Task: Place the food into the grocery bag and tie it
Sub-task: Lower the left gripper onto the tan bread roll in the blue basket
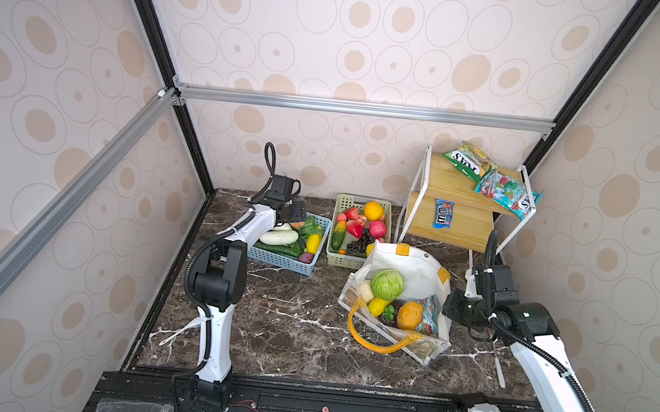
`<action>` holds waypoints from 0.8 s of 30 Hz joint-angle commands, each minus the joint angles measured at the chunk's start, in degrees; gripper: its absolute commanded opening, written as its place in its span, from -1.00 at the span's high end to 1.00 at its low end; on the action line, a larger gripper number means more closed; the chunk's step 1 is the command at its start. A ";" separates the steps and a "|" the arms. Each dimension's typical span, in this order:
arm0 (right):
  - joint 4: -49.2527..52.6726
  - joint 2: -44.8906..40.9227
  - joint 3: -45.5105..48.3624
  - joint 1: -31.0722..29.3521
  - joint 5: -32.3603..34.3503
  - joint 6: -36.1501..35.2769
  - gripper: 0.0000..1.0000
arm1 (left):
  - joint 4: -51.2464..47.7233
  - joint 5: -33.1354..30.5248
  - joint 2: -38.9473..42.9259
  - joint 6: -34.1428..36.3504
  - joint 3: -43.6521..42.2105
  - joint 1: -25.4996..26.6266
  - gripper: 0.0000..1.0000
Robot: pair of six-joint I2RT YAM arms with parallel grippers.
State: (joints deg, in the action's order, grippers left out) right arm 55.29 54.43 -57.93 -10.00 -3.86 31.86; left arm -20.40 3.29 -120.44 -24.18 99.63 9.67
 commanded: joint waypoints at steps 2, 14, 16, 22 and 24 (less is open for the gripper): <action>1.85 -1.06 0.37 -0.03 1.01 1.10 0.82 | 1.56 -1.37 -1.74 0.23 1.90 -0.84 -0.63; 3.10 -0.17 -1.21 -0.03 1.51 0.79 0.82 | 4.92 0.53 -5.39 -0.47 1.99 -1.45 -0.62; 3.24 0.23 -1.76 -0.02 1.53 0.62 0.82 | 5.82 1.51 -5.92 -1.27 1.97 -1.60 -0.61; 3.75 0.50 -2.50 -0.02 1.82 0.35 0.82 | 7.46 2.72 -6.71 -2.32 1.89 -1.67 -0.60; 3.82 0.50 -2.50 -0.02 1.84 0.33 0.82 | 7.99 2.99 -6.95 -2.28 1.88 -1.67 -0.60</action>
State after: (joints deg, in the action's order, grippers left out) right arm 56.99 54.92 -59.05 -10.00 -2.79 32.12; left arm -13.23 5.50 -125.60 -25.52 99.88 8.71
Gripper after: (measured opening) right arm 0.090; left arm 0.802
